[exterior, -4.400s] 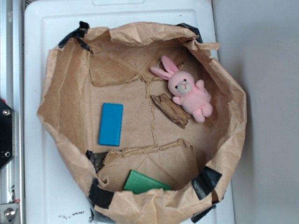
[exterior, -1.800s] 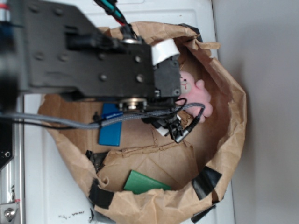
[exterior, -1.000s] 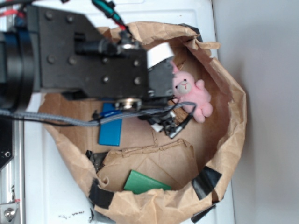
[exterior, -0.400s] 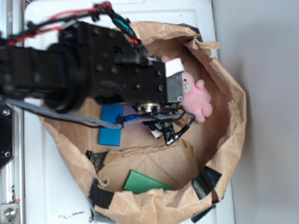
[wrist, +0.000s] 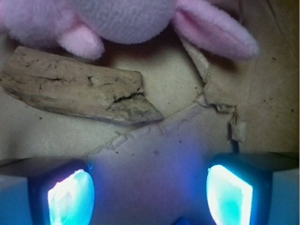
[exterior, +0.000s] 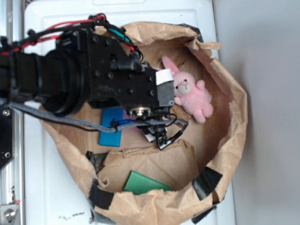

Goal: Grab the blue block.

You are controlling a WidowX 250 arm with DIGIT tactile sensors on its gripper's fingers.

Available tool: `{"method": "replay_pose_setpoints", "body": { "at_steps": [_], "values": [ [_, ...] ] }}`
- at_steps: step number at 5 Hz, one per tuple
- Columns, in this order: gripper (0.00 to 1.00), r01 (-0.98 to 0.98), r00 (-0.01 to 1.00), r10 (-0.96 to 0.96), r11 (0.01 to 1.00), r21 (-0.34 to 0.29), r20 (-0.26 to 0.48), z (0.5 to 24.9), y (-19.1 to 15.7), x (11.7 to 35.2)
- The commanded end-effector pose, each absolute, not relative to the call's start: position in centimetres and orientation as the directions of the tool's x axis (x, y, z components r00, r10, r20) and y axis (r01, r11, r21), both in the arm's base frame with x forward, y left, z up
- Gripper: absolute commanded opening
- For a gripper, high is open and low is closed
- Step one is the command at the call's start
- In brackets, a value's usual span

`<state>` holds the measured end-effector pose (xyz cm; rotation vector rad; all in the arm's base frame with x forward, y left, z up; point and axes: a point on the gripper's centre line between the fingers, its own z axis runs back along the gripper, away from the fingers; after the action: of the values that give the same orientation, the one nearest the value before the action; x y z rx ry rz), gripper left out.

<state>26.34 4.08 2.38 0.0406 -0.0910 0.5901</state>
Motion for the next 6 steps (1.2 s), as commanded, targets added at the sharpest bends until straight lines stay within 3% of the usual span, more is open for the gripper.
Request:
{"method": "replay_pose_setpoints", "body": {
  "at_steps": [1,3,4,5,6],
  "values": [
    [1.0,-0.552,0.825,0.548,0.834,-0.003,0.137,3.6,4.7,26.8],
    [1.0,-0.552,0.825,0.548,0.834,-0.003,0.137,3.6,4.7,26.8],
    [1.0,-0.594,0.802,0.595,0.804,-0.025,0.058,6.1,4.1,25.5],
    [1.0,-0.646,0.761,0.648,0.76,-0.074,0.013,7.8,3.9,23.8],
    [1.0,-0.707,0.699,0.715,0.693,-0.141,0.007,7.7,3.4,22.0]
  ]
}}
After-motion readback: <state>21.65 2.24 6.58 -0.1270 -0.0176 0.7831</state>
